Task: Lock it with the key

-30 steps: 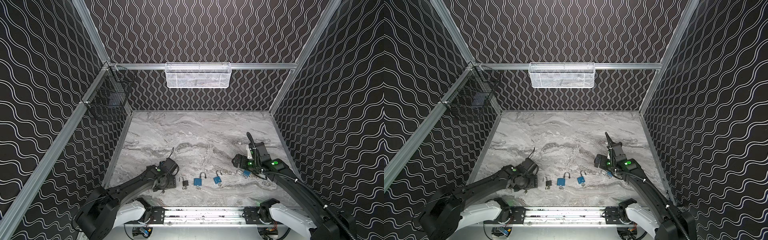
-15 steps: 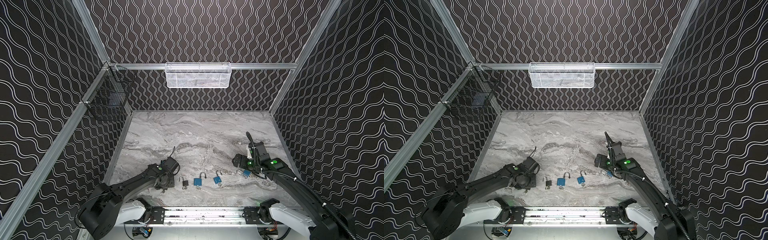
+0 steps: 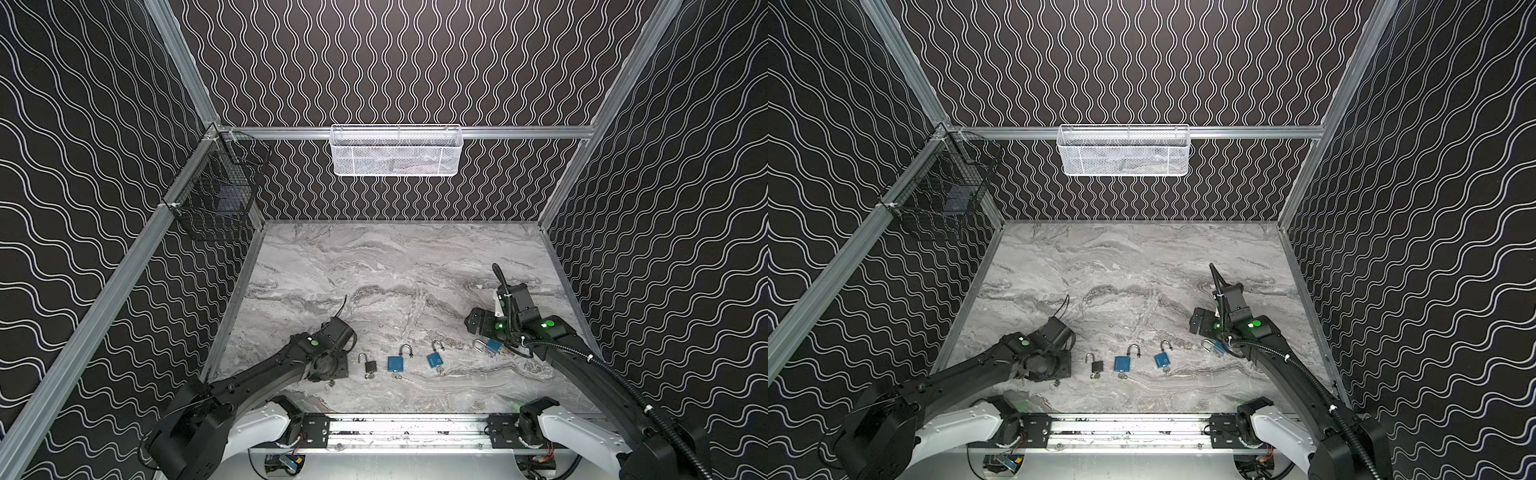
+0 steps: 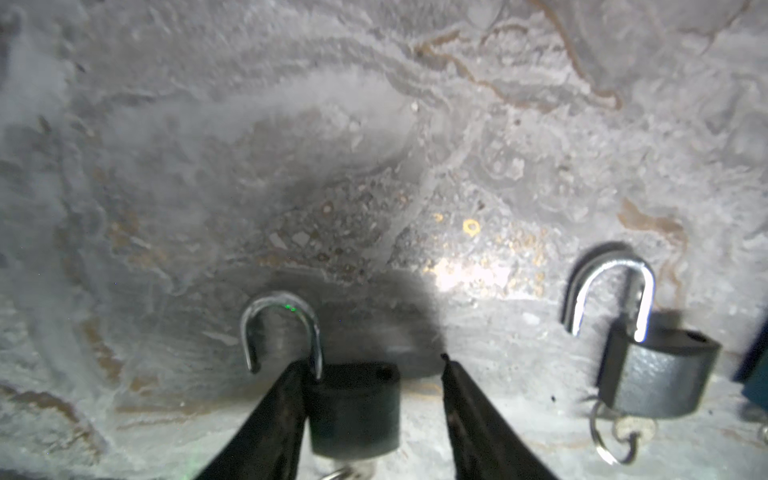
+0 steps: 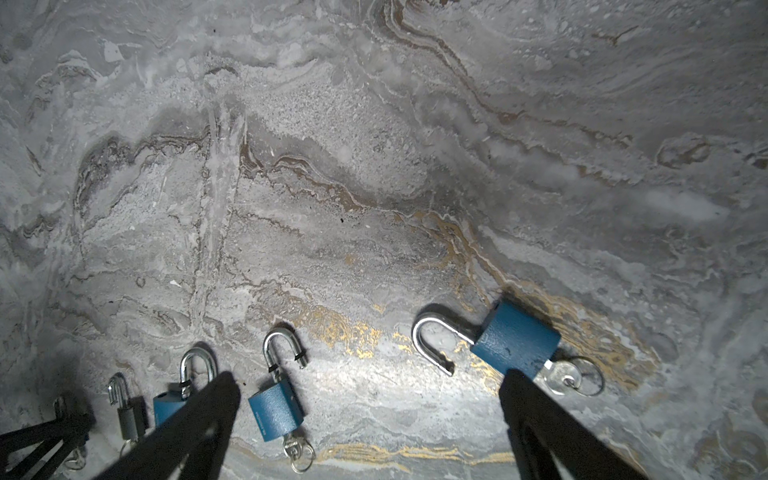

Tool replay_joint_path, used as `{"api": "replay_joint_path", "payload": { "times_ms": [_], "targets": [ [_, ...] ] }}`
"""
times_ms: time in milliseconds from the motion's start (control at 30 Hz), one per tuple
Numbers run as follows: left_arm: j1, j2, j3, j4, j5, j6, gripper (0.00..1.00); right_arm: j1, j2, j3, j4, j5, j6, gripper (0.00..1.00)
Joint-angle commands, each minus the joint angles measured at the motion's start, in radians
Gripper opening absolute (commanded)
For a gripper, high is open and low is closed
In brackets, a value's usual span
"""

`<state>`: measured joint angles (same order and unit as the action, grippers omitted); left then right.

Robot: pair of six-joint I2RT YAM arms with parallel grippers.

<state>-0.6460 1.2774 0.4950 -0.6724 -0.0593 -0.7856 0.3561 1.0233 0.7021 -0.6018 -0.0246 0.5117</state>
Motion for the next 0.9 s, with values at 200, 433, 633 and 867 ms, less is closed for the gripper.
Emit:
{"api": "replay_joint_path", "payload": {
  "times_ms": [200, 433, 633, 867],
  "targets": [
    [-0.002, 0.057, 0.016, -0.004, 0.053, -0.018, 0.51, 0.000, -0.011, 0.006, 0.007, 0.004, -0.012, 1.00],
    [-0.002, 0.100, 0.011, 0.035, 0.028, -0.049, 0.46, 0.001, -0.003, 0.009, 0.004, -0.004, -0.037, 1.00],
    [-0.003, 0.110, 0.020, 0.029, 0.007, -0.078, 0.34, -0.001, -0.016, 0.005, 0.007, 0.008, -0.040, 1.00],
    [-0.003, 0.109, 0.074, 0.023, -0.007, -0.091, 0.24, -0.003, -0.024, -0.021, 0.044, -0.032, -0.036, 1.00]
  ]
}}
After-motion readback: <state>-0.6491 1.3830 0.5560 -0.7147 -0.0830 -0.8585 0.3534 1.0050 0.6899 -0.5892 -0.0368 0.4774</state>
